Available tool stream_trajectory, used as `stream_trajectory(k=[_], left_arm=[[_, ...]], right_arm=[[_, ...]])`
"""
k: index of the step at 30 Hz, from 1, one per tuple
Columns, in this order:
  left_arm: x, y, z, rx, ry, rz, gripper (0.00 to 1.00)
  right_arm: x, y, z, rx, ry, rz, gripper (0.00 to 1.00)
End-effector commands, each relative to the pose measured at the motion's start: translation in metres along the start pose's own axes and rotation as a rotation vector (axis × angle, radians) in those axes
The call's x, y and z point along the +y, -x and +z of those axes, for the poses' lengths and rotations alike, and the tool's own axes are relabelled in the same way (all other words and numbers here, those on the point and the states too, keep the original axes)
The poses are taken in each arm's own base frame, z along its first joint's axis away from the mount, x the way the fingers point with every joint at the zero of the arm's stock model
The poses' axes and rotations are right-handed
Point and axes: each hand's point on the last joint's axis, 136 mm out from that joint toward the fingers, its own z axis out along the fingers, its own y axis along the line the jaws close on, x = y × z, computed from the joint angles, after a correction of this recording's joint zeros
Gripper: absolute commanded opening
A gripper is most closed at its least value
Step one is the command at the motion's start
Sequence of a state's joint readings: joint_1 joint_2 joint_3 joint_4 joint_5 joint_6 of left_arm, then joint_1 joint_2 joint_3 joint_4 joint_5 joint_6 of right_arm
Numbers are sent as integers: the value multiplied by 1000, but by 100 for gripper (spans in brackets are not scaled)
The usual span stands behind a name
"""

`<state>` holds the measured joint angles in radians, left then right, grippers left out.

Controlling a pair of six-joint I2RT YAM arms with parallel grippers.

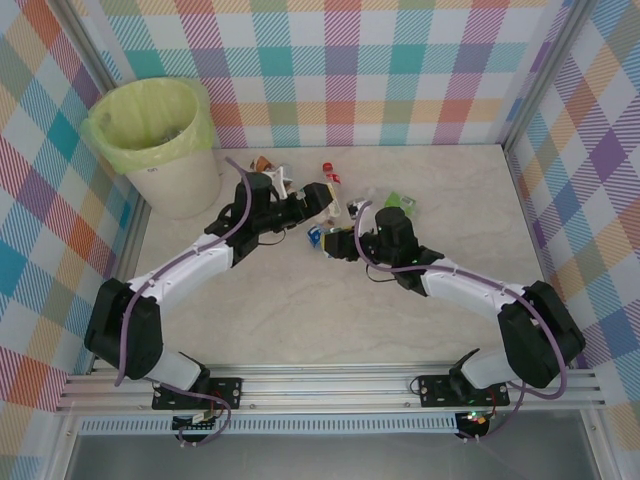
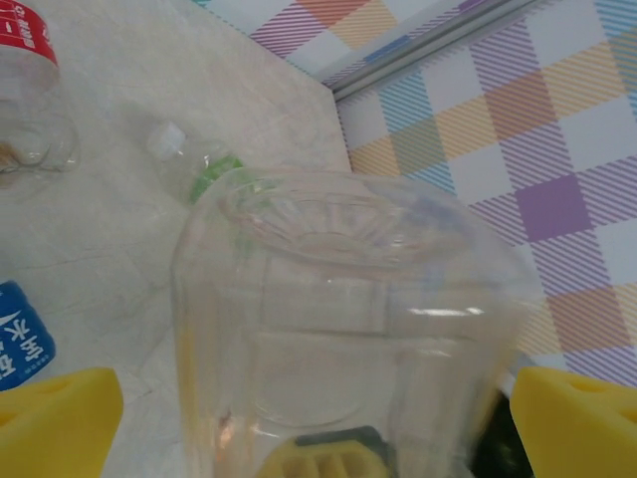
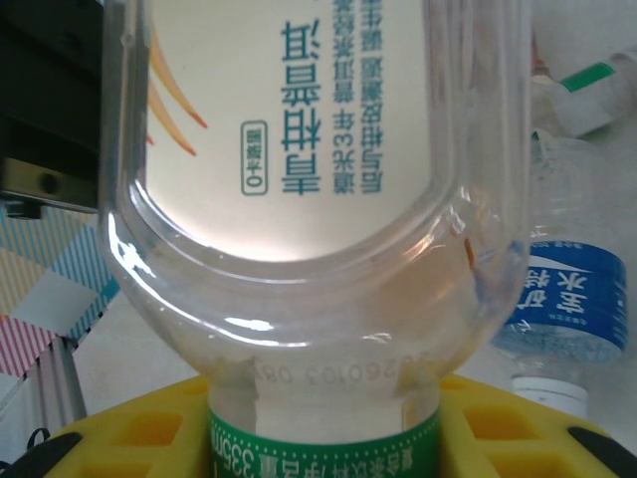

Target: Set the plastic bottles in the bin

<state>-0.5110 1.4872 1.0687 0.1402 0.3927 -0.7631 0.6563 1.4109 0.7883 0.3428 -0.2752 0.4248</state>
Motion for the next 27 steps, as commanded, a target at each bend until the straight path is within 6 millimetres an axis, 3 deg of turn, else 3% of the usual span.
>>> stream_trajectory(k=[1,13,18,20,27], left_arm=[[-3,0,2,7,42,74,98],[3,-18,6,116,59,147,61],[3,-13,3,89,70,161,55],[3,-12,2,79,73,163,53],[13,3,-15,-31,151,158,48]], right_arm=[[23,12,-1,-12,79,-49,22],[29,4,-10,52,83,-76,26],[32,5,-13,61,85,-89,34],[32,5,-14,61,83,-93,39],[33,-3,-30,76,64,-146,74]])
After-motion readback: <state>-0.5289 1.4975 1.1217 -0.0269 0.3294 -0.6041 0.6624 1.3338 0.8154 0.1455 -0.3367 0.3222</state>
